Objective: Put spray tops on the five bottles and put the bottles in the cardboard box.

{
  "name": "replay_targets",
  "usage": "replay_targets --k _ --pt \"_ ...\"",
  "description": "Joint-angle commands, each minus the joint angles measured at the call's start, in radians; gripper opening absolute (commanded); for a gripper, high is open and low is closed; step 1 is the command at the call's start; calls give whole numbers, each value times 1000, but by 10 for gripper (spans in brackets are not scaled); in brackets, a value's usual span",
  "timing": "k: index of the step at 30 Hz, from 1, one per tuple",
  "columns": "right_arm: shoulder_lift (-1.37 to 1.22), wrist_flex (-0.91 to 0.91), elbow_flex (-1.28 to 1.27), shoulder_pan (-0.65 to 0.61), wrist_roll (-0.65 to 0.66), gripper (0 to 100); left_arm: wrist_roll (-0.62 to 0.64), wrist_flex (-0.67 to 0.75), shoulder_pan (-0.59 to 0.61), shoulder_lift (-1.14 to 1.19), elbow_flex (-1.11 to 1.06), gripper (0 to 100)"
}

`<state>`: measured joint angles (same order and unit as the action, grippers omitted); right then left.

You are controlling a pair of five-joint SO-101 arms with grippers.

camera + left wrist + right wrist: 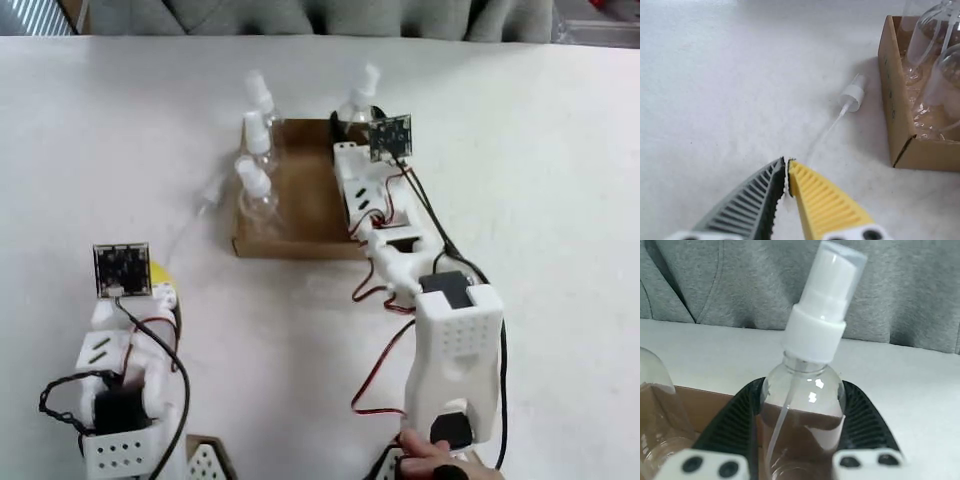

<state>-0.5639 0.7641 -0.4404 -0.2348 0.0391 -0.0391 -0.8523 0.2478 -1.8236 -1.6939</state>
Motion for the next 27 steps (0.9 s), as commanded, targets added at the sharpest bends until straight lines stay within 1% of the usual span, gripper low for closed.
replay_targets --k 1,18,23,27 --pt "7 15 29 22 11 19 -8 -5 7 -7 0 22" --pt "8 13 -41 5 14 16 -8 -5 8 -7 0 22" --pt "7 13 -78 -18 152 16 -8 -5 8 -7 0 22" --pt "7 13 -78 -15 98 16 -8 -3 8 -7 0 22"
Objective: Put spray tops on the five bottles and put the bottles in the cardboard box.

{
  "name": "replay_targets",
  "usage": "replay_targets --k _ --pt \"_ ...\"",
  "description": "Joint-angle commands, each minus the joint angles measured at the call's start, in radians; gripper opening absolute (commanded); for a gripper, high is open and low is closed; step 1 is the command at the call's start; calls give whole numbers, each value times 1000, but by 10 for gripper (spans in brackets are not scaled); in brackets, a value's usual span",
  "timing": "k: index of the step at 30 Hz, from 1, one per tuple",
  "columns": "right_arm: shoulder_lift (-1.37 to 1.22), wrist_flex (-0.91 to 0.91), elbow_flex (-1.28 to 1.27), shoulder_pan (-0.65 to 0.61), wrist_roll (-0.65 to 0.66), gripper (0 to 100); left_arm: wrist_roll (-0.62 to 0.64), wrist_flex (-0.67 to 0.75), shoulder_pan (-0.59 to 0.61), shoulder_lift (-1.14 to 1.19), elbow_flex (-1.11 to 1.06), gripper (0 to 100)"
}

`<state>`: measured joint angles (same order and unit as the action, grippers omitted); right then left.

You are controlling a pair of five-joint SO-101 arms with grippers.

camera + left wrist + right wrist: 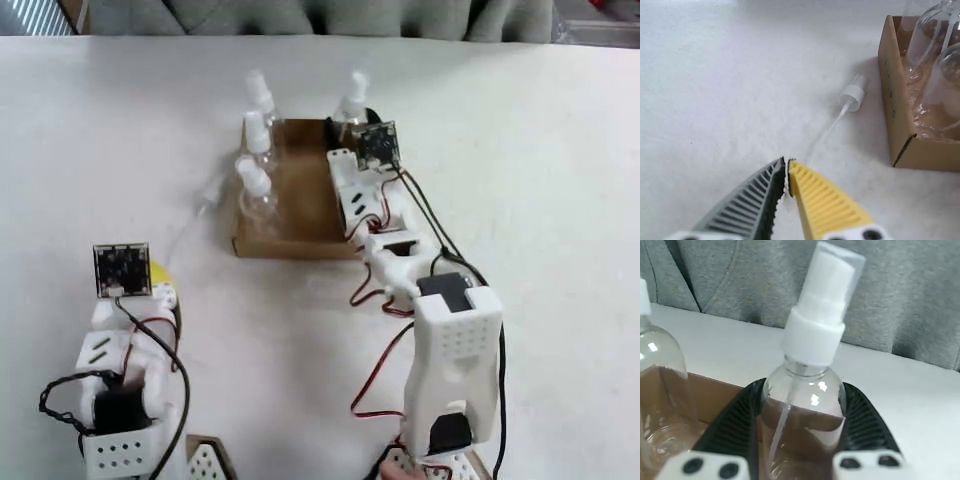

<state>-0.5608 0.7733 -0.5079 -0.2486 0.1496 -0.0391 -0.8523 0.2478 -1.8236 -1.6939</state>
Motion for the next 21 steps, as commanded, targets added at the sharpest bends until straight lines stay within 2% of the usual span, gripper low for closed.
replay_targets --k 1,6,14,21 --pt "4 4 -11 1 -18 16 -8 -3 8 -7 0 22" --pt "4 -15 -11 4 -23 16 -8 -3 8 -7 0 22" --pt "4 -225 44 4 -25 16 -8 2 8 -7 0 22" --pt "4 -237 43 4 -17 16 -8 2 8 -7 0 22"
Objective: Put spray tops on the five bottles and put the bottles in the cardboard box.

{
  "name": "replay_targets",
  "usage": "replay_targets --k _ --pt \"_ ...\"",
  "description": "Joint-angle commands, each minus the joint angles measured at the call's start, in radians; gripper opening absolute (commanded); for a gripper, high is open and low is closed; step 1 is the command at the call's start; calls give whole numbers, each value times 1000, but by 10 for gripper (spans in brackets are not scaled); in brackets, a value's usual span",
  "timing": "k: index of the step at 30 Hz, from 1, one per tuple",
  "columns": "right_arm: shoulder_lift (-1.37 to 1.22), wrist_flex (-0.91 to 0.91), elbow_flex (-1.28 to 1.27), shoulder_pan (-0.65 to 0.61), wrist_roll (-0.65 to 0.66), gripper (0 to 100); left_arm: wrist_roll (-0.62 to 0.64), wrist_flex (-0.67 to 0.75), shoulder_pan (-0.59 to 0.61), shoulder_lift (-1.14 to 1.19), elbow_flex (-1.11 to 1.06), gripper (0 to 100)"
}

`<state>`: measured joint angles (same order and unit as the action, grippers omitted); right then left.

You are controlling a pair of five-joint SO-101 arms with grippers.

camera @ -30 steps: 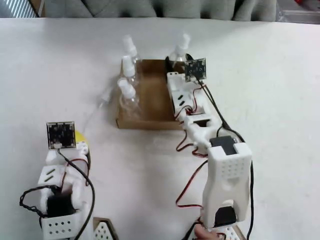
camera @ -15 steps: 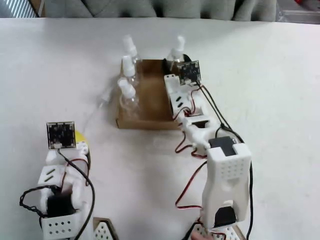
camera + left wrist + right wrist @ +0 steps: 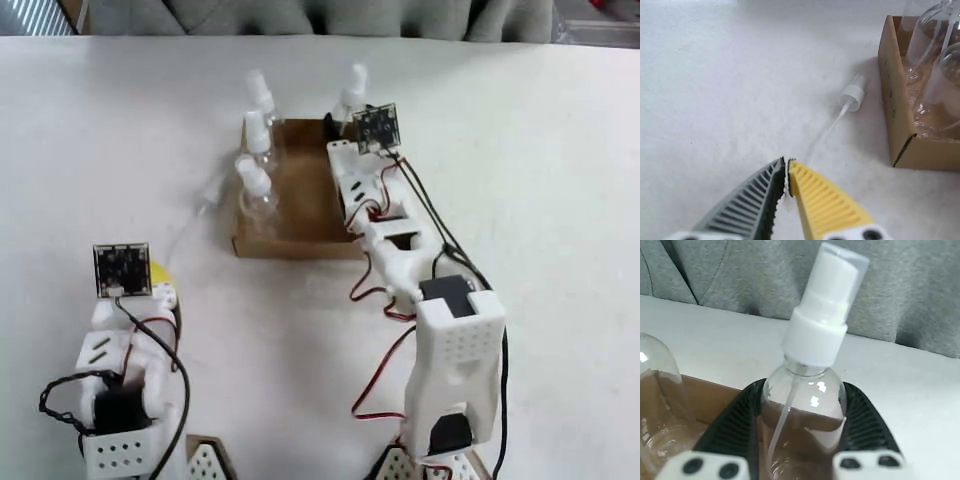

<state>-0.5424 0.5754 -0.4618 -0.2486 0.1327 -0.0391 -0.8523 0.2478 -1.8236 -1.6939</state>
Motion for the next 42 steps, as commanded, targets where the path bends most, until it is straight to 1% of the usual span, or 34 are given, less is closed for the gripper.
replay_targets --k 1,10,15,17,21,39,42 --pt "-15 -38 -6 4 0 16 -8 2 8 -7 0 22" --pt "-7 -16 0 5 -8 16 -8 2 8 -7 0 22" --pt "-13 186 -8 38 -8 16 -8 2 8 -7 0 22" --pt "-15 229 -11 48 -14 16 -8 2 8 -7 0 22" --pt "-13 239 -15 47 -81 16 -8 2 8 -7 0 22" --pt "-15 237 -32 47 -81 19 -8 2 8 -7 0 22" --pt "-13 271 -54 35 -37 17 -8 2 8 -7 0 22"
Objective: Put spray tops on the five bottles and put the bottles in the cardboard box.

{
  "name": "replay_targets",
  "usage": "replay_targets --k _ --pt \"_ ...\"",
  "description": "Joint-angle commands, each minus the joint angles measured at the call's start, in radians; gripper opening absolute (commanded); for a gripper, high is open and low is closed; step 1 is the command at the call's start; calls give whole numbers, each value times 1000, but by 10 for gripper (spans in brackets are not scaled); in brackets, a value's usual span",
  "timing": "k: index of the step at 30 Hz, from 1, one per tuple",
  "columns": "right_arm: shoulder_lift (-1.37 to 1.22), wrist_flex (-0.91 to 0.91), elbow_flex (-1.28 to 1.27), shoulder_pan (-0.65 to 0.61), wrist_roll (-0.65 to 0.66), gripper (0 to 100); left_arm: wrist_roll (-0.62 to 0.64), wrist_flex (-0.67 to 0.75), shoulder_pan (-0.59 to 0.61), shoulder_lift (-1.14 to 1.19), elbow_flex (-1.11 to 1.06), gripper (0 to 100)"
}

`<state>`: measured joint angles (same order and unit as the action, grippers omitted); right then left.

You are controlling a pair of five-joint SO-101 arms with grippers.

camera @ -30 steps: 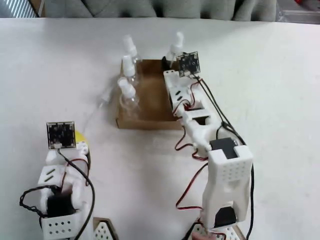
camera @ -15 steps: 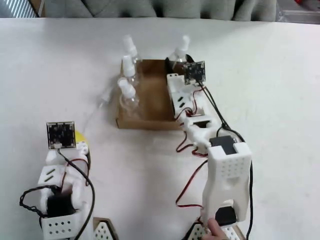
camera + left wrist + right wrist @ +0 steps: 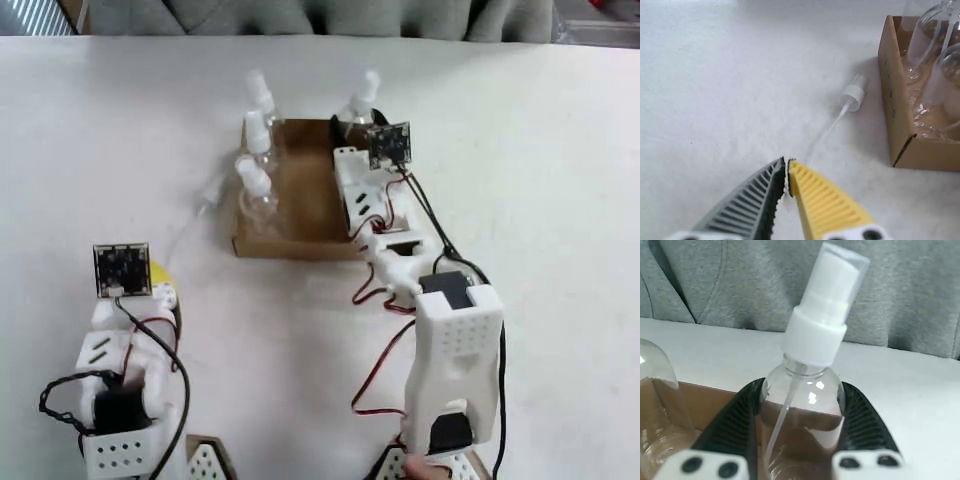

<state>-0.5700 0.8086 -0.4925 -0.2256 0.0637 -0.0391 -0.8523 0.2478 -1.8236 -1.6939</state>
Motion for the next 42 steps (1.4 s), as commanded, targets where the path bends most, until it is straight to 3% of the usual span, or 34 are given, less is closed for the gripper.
replay_targets --k 1,19,28,42 --pt "15 65 -31 5 44 16 -8 2 8 -7 0 22" --pt "13 105 -57 -10 57 24 -8 3 8 -7 0 22" --pt "13 104 -61 -15 55 244 -8 2 8 -7 0 22" --pt "15 105 -68 -28 63 255 -8 0 8 -7 0 22"
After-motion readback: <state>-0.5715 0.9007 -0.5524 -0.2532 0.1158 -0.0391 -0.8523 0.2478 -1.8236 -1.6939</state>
